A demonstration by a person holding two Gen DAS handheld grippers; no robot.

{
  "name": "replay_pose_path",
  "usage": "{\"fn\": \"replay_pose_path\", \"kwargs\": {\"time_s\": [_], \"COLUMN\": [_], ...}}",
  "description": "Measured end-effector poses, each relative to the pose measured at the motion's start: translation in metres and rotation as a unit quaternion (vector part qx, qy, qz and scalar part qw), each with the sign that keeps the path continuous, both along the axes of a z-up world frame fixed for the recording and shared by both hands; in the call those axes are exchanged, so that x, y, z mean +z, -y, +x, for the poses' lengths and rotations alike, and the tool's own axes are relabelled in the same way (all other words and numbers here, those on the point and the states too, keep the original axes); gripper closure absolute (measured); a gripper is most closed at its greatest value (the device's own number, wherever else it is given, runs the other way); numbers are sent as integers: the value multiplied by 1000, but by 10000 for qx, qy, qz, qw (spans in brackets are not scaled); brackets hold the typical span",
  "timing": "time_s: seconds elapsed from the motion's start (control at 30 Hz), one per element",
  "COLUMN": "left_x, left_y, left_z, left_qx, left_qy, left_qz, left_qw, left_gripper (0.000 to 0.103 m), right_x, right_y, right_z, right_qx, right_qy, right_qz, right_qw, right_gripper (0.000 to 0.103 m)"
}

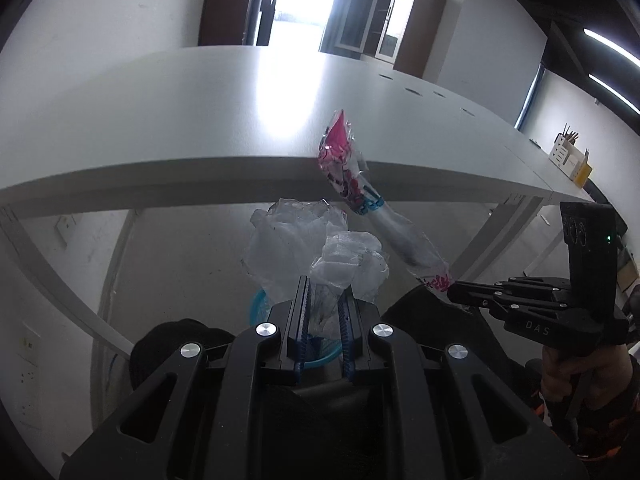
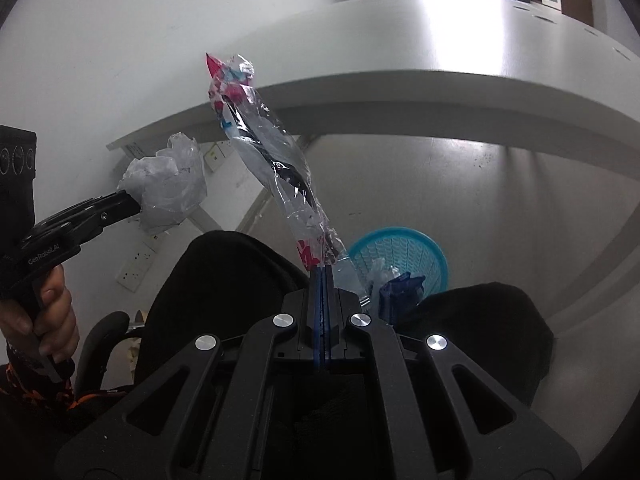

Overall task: Collect trash
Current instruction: 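Carry the clear wrap and packet down over the blue wastebasket with both tools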

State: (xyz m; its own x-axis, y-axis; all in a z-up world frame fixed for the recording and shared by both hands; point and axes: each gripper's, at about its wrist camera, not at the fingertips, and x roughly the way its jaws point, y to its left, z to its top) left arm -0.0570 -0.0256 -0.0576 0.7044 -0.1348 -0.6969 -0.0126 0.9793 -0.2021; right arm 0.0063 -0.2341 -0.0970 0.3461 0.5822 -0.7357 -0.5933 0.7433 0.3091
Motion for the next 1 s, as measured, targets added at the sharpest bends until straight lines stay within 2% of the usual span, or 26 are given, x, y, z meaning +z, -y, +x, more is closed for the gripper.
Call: {"fn": "replay_pose_path", "kwargs": {"time_s": [0.37,0.57,0.7,0.87,0.93,1.0], "left_x": [-67,-104,-123,-153,-172,-188], "left_y": [4,-11,-13,-15,-18,-25], "left_z": [23,63,91,127,138,152], "left_qx": [-51,92,192,291,396,487], "left_qy": [-667,-1068,-1196,-1301,-1453,-1672], "left_qz": [-69,-315,-57,-52,-130,-375], "left_qw": [9977,9937,9926,9911,9885,9840], "left_gripper": [90,90,90,90,90,90], "right_x": [-74,-116,-134,-162,-175,-189], "right_y": [-6,-19,-31,-45,-51,-54], "right_z": [15,42,66,98,108,118], "right_qx": [-78,-150,-210,-354,-420,-498], "right_qy": [-712,-1067,-1215,-1565,-1770,-1942], "right_qz": [-298,-602,-708,-893,-947,-1027], "right_qw": [9970,9924,9898,9830,9787,9743], "right_gripper": [103,103,103,103,103,103]}}
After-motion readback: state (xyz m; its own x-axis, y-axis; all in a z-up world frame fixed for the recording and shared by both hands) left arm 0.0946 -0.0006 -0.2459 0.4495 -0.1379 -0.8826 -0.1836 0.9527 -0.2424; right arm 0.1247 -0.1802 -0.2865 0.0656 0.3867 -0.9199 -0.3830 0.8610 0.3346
